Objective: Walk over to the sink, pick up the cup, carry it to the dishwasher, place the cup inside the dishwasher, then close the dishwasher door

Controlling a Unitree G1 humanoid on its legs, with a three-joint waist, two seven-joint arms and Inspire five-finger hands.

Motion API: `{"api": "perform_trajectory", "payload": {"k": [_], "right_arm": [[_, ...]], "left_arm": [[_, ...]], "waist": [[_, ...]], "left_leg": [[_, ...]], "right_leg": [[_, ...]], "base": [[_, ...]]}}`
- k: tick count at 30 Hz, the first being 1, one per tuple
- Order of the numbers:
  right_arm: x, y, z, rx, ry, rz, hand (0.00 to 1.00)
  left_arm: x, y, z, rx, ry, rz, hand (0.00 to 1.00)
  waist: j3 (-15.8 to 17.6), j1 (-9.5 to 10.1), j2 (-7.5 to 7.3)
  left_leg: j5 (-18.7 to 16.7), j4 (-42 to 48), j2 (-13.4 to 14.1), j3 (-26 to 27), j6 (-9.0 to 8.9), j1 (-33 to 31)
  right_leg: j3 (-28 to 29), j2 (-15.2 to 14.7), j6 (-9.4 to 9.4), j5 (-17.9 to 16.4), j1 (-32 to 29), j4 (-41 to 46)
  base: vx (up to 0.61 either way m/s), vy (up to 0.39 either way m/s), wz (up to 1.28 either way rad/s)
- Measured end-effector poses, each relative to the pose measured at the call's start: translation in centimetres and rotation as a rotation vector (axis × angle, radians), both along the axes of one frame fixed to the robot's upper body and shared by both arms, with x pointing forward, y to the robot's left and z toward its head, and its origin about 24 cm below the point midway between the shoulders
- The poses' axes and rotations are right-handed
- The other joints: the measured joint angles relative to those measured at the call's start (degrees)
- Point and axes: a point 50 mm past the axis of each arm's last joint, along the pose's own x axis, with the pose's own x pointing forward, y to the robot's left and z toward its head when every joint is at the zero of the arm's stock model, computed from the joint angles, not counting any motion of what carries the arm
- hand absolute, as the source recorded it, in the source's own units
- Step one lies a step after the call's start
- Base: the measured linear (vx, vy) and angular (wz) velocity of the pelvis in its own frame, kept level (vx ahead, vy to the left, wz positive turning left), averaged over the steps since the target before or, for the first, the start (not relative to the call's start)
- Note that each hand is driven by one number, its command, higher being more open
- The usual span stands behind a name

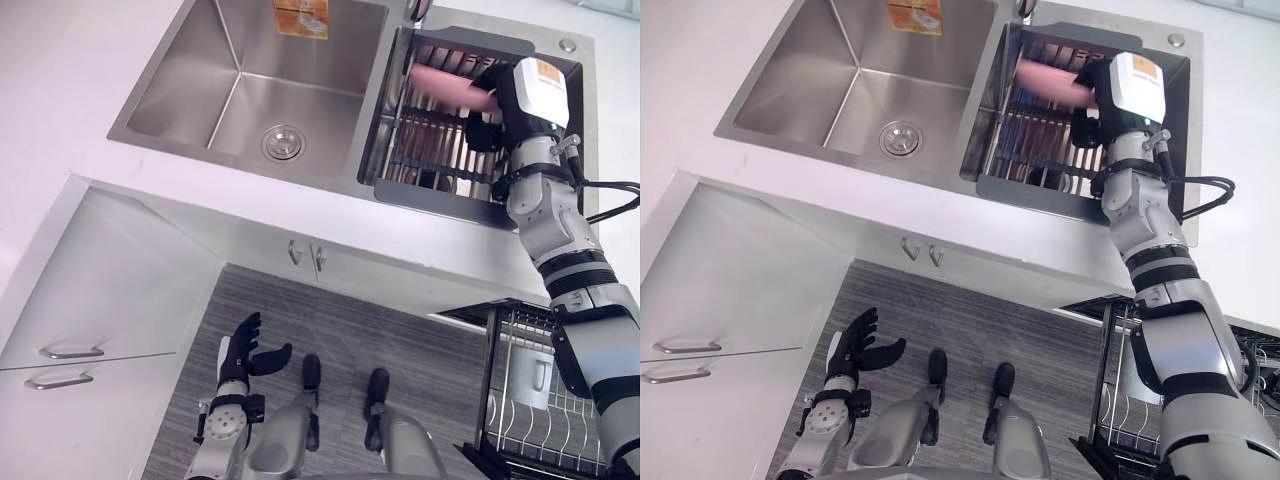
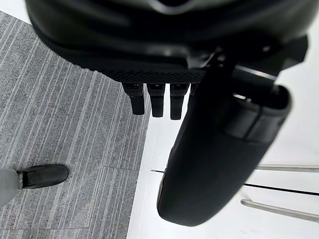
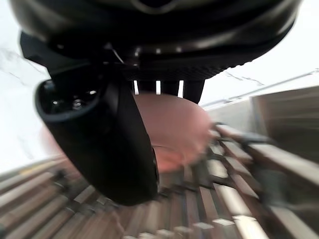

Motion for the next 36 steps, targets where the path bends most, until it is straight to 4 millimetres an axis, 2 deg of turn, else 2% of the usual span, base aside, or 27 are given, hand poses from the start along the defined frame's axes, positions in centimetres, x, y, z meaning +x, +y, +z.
{"api": "perform_trajectory", "payload": {"k": [3, 5, 10, 14, 16, 19, 22, 24, 25, 28, 31, 33, 36], "right_arm": [[-1.5, 0.1, 1.6, 0.037, -0.117, 0.03, 0.3], [-2.9, 0.0, 1.3, 0.05, -0.171, 0.048, 0.3], [-6.4, 0.3, -1.8, 0.119, -0.213, 0.1, 0.3], [-9.3, -0.3, -3.2, 0.174, -0.257, 0.094, 0.3], [-11.1, -1.4, -3.8, 0.196, -0.284, 0.053, 0.3], [-12.9, -2.8, -4.4, 0.208, -0.3, -0.006, 0.3], [-15.5, -3.9, -5.5, 0.226, -0.317, -0.07, 0.3], [-16.0, -4.1, -6.0, 0.231, -0.309, -0.081, 0.3], [-16.6, -4.3, -7.1, 0.237, -0.271, -0.096, 0.3], [-17.1, -4.7, -8.6, 0.26, -0.219, -0.126, 0.3], [-17.0, -5.4, -9.9, 0.313, -0.167, -0.154, 0.3], [-16.9, -6.1, -10.7, 0.347, -0.137, -0.182, 0.3], [-16.8, -7.0, -12.1, 0.392, -0.086, -0.229, 0.3]], "left_arm": [[0.1, -0.1, 0.0, -0.002, -0.002, 0.0, 0.9], [0.0, -0.1, 0.0, -0.002, 0.0, 0.001, 0.9], [-0.5, 0.3, -0.3, 0.005, 0.023, 0.01, 0.9], [-1.1, 0.3, -0.7, 0.008, 0.053, 0.006, 0.9], [-1.5, 0.4, -1.0, 0.014, 0.075, 0.001, 0.9], [-1.9, 0.6, -1.6, 0.025, 0.11, -0.006, 0.9], [-2.8, 1.1, -2.4, 0.03, 0.164, 0.009, 0.9], [-3.2, 1.2, -2.8, 0.03, 0.188, 0.013, 0.9], [-4.3, 1.3, -3.3, 0.031, 0.223, 0.021, 0.9], [-5.2, 1.4, -3.9, 0.03, 0.262, 0.027, 0.9], [-6.2, 1.4, -4.6, 0.03, 0.311, 0.027, 0.9], [-6.3, 1.4, -4.8, 0.034, 0.321, 0.022, 0.9], [-5.9, 1.3, -4.9, 0.031, 0.326, 0.018, 0.9]], "waist": [[0.0, -0.17, 0.0], [0.0, -0.25, 0.0], [0.0, -1.72, -0.11], [-0.2, -3.28, -0.64], [-0.8, -4.45, -1.57], [-1.6, -5.34, -2.76], [-3.2, -6.51, -3.99], [-3.9, -6.95, -4.04], [-5.0, -7.73, -3.93], [-5.4, -8.74, -3.62], [-6.0, -10.5, -2.63], [-6.2, -11.7, -2.16], [-6.0, -12.04, -1.13]], "left_leg": [[-0.2, 0.1, 0.0, 0.2, -0.05, 0.0], [-0.4, 0.1, 0.0, 0.4, -0.01, 0.4], [-1.9, -0.2, 0.1, 2.3, -0.18, 3.6], [-2.2, -1.8, 0.3, 4.2, -0.07, 6.3], [-2.4, -2.4, 0.3, 5.3, 0.04, 8.0], [-2.5, -2.5, 0.4, 6.3, 0.13, 9.5], [-3.3, -2.7, 0.8, 8.4, -0.45, 11.3], [-3.6, -2.7, 1.0, 9.4, -0.55, 11.8], [-4.4, -2.5, 1.3, 12.0, -0.81, 12.9], [-5.9, -1.2, 1.9, 16.1, -0.92, 13.7], [-7.4, 0.3, 2.7, 21.2, -1.07, 13.6], [-7.8, 0.6, 2.9, 22.8, -1.13, 13.7], [-8.5, 1.5, 3.6, 26.5, -1.61, 13.6]], "right_leg": [[0.2, 0.0, -0.02, 0.0, 0.0, 0.0], [0.4, 0.0, -0.04, 0.0, 0.3, 0.0], [2.5, 0.1, -0.29, -0.5, 2.5, 0.2], [4.1, 0.3, -0.08, -0.8, 3.8, 0.2], [5.3, 0.5, 0.16, -1.0, 4.5, 0.2], [6.3, 0.7, 0.22, -1.3, 5.4, 0.1], [8.6, 1.3, 0.2, -1.5, 6.1, 0.0], [9.4, 1.5, 0.19, -1.5, 6.1, 0.1], [12.1, 2.2, 0.17, -1.4, 6.0, 0.2], [16.0, 3.2, 0.16, -0.8, 5.7, 0.2], [20.9, 4.4, 0.24, 0.4, 3.9, 0.0], [22.1, 4.7, 0.25, 0.6, 3.1, -0.2], [22.0, 4.8, -0.26, 1.3, 1.8, -0.5]], "base": [[0.05, -0.012, -0.02], [0.04, 0.0, -0.06], [0.04, 0.004, -0.18], [0.04, 0.002, -0.28], [0.08, 0.002, -0.25], [0.1, -0.001, -0.2], [0.07, -0.007, -0.33], [0.03, -0.002, -0.52], [0.01, 0.002, -0.72], [-0.01, -0.004, -0.85], [-0.03, -0.016, -0.85], [-0.02, -0.023, -0.59], [0.0, -0.037, -0.59]]}}
